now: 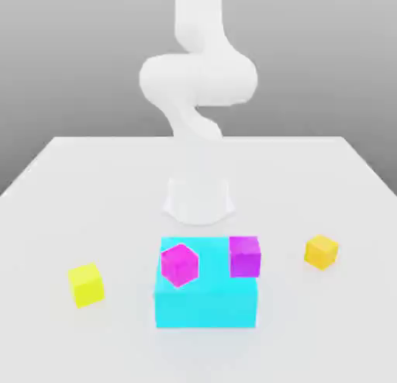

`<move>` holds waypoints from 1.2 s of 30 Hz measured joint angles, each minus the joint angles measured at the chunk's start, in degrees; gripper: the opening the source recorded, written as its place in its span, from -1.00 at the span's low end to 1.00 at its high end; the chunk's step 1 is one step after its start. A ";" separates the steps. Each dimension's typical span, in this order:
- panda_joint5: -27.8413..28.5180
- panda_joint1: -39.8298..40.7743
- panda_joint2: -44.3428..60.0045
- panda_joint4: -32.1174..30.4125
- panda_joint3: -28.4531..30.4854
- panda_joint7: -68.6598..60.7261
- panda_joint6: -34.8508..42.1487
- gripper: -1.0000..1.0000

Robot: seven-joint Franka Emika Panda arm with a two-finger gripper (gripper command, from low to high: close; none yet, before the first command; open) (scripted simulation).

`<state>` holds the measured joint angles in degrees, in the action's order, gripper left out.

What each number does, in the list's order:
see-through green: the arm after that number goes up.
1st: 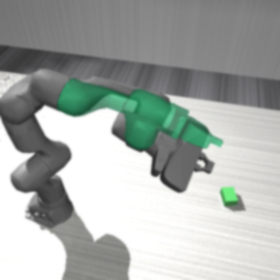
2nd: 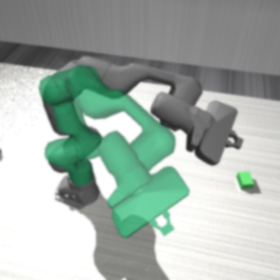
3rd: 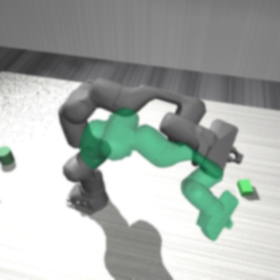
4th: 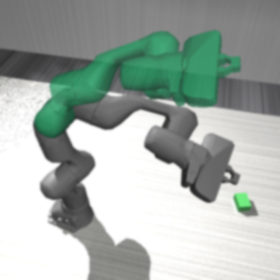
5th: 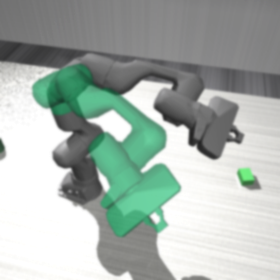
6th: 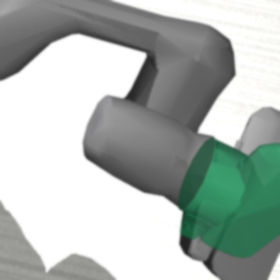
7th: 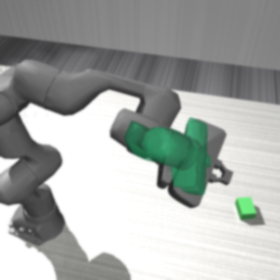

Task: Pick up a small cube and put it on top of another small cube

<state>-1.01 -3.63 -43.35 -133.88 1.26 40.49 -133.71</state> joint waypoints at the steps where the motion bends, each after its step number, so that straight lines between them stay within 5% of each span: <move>1: -0.38 -1.57 1.09 -0.90 0.51 -2.27 -0.83 0.00; 19: -6.61 -26.46 19.96 -15.95 4.01 -39.77 -14.72 0.00; 36: -5.84 -44.07 36.48 -30.22 -0.60 -69.95 -28.11 0.00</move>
<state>-6.85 -47.70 -6.87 -164.09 0.66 -29.46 -161.82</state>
